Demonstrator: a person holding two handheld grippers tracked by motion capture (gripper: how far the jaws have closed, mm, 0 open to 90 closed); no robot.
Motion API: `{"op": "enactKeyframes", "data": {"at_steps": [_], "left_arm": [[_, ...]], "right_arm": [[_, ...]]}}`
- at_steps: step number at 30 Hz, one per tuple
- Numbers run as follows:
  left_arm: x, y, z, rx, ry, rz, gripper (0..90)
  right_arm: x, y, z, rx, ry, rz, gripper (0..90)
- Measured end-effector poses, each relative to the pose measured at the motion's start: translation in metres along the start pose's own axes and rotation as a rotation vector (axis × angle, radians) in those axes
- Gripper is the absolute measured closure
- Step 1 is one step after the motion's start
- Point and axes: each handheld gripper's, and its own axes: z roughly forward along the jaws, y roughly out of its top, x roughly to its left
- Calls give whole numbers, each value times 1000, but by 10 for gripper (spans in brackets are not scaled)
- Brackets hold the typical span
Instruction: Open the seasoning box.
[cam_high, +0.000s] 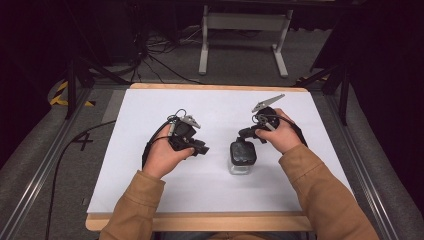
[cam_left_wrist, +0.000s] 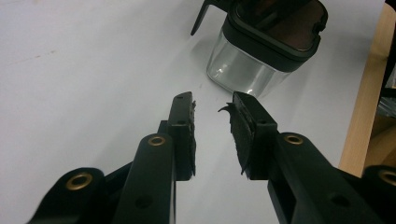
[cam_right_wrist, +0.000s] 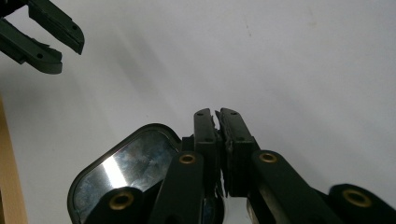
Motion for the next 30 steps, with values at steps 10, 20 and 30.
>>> {"op": "enactKeyframes", "data": {"at_steps": [10, 20, 30], "left_arm": [[0, -1, 2, -8, -5, -4, 702], [-8, 3, 6, -1, -33, 28, 730], [-31, 10, 28, 48, -158, 118, 882]], "right_arm": [[1, 0, -1, -2, 2, 3, 871], [1, 1, 0, 8, 3, 17, 871], [1, 1, 0, 14, 3, 24, 871]]}}
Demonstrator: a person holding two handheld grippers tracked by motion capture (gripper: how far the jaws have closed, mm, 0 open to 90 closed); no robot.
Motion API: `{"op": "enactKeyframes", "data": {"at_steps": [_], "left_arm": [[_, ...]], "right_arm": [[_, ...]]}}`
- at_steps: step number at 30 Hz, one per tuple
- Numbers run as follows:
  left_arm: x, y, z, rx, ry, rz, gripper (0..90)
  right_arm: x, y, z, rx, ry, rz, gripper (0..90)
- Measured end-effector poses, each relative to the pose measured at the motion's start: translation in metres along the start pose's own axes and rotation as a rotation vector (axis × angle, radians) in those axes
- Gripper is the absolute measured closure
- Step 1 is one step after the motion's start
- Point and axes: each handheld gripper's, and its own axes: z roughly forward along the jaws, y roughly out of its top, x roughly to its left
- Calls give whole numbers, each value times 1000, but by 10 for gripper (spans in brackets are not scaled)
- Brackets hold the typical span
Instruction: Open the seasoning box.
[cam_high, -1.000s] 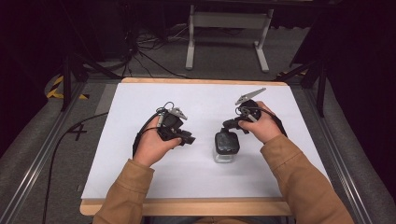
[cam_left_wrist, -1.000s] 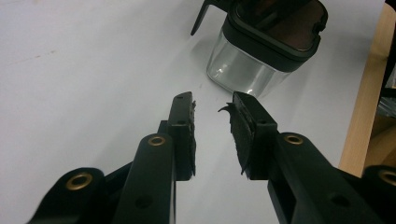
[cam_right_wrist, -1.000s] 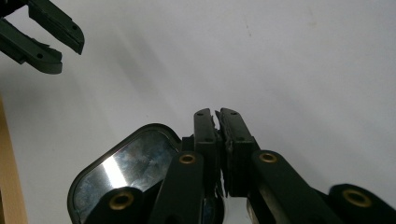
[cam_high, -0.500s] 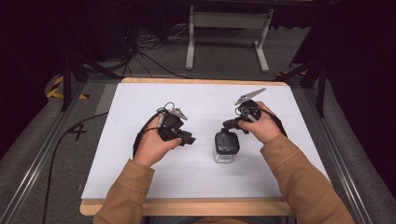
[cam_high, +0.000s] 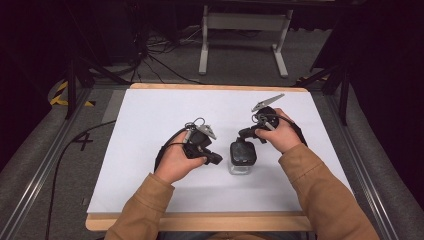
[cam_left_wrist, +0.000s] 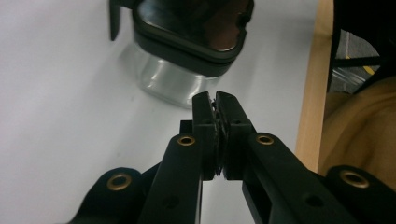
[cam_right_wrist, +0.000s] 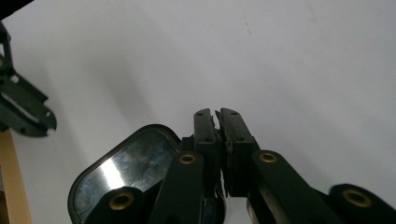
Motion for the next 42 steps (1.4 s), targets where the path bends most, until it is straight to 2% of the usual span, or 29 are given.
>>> {"op": "enactKeyframes", "data": {"at_steps": [4, 8, 10, 34, 36, 38, 42], "left_arm": [[-6, 4, 12, 4, -29, 18, 894], [-9, 6, 26, 14, -42, 23, 897], [-10, 7, 29, 2, -37, 21, 897], [-9, 8, 31, -50, -10, 10, 896], [-9, 8, 30, -57, -9, 9, 896], [-9, 9, 29, -61, -6, 12, 896], [-9, 9, 28, -64, -5, 9, 895]], "right_arm": [[0, 0, 0, -2, -4, -1, 871], [0, 0, 0, -3, 0, 0, 870], [0, 0, 0, -3, 0, 0, 871], [-1, -1, 0, -9, 0, 3, 868], [0, -1, -2, -7, -15, -8, 878], [2, 0, -8, -50, -11, -13, 867], [7, -1, -21, -77, -26, -21, 871]]}}
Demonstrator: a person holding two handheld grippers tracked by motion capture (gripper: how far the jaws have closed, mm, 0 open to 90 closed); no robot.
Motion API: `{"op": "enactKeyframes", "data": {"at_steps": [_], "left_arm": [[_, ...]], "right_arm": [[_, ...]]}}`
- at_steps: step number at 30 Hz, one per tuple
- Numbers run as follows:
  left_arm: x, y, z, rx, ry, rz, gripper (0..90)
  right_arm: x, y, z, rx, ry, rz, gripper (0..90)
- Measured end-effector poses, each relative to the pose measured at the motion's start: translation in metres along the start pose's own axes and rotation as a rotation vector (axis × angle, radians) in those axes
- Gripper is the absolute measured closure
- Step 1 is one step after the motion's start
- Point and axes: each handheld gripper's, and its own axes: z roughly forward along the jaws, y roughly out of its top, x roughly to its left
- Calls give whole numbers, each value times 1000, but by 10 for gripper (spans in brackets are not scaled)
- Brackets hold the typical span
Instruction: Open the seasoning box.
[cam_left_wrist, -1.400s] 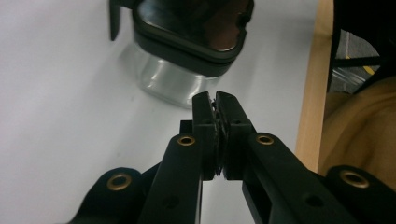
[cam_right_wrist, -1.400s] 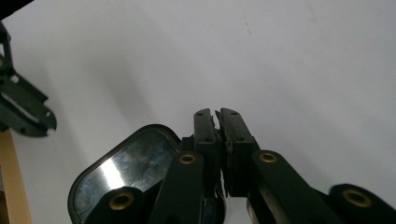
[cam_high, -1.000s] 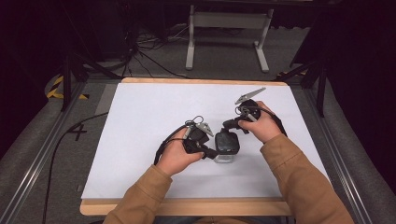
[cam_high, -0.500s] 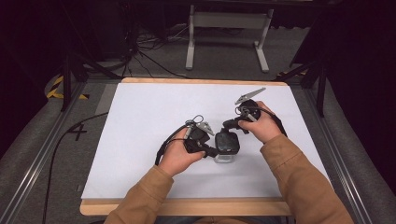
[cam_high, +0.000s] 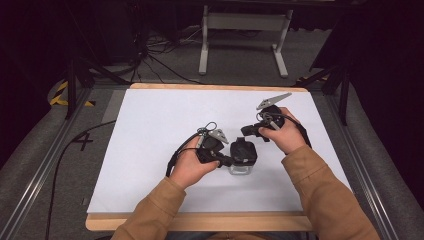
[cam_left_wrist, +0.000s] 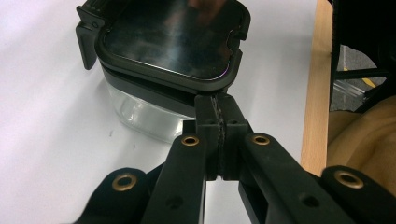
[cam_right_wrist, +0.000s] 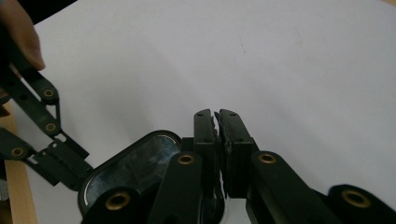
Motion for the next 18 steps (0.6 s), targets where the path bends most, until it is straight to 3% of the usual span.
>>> {"op": "enactKeyframes", "data": {"at_steps": [6, 9, 15, 18], "left_arm": [[0, 1, -3, -29, 10, -1, 891], [0, 1, -4, -39, 16, 1, 886], [1, 2, -6, -53, 17, -4, 885], [1, 1, -7, -67, 22, -12, 885]], "right_arm": [[9, -5, -21, -32, -10, -29, 888], [20, -13, -38, -47, -8, -57, 894], [35, -27, -53, -46, -26, -100, 898], [46, -39, -57, -32, -7, -119, 900]]}}
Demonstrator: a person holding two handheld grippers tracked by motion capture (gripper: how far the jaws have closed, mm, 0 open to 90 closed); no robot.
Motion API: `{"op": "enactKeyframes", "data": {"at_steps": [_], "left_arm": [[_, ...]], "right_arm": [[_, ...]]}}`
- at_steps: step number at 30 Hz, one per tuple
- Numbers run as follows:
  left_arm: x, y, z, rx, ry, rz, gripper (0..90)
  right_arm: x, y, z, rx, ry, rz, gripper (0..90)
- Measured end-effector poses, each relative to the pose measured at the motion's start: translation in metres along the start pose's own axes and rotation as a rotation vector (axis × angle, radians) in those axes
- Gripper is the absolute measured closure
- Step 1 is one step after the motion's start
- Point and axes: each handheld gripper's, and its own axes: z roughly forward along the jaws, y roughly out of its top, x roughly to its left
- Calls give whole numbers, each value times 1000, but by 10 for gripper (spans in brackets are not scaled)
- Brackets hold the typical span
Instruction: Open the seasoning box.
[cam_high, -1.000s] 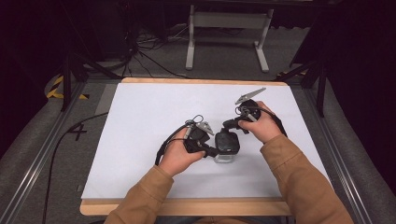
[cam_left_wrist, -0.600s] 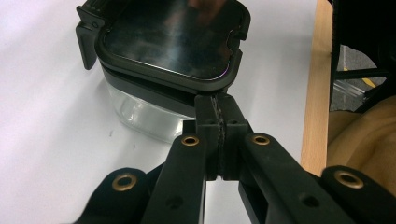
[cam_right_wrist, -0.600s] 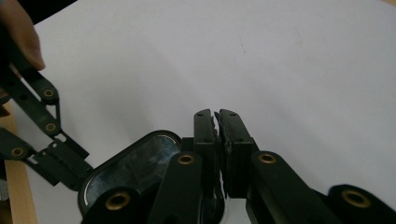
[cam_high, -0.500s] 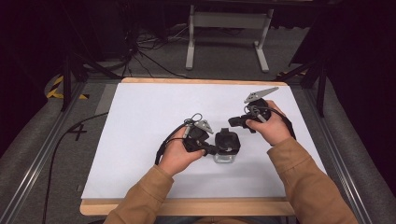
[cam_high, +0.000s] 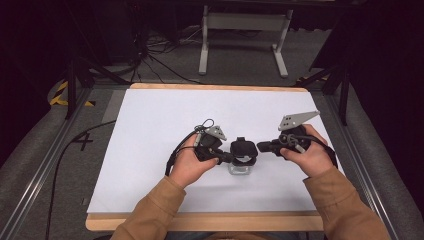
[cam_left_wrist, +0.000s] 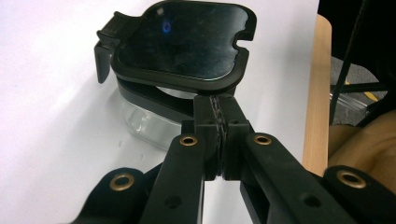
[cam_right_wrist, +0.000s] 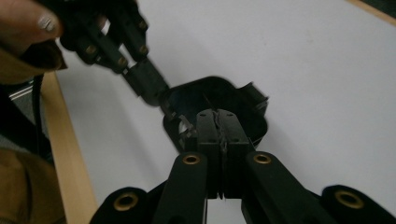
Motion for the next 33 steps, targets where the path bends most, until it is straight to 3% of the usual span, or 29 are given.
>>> {"op": "enactKeyframes", "data": {"at_steps": [3, 5, 10, 15, 23, 31, 33], "left_arm": [[-1, 0, -1, -5, 8, 7, 883], [-1, 1, -2, -11, 8, 2, 883], [-1, 2, -2, -29, 14, 1, 886], [-2, 2, -2, -32, 9, 4, 887], [-4, 2, 3, -31, 10, 8, 889], [-3, 2, 2, -74, 22, -6, 892], [-3, 2, 2, -72, 24, -7, 890]], "right_arm": [[13, -9, 2, 33, 20, -22, 900], [19, -13, 5, 57, 4, -45, 900], [25, -18, 19, 101, -4, -69, 900], [23, -17, 26, 71, -43, -71, 900], [21, -8, 19, 9, -59, -73, 900], [29, -8, 24, 47, -35, -94, 900], [29, -11, 28, 61, -47, -94, 900]]}}
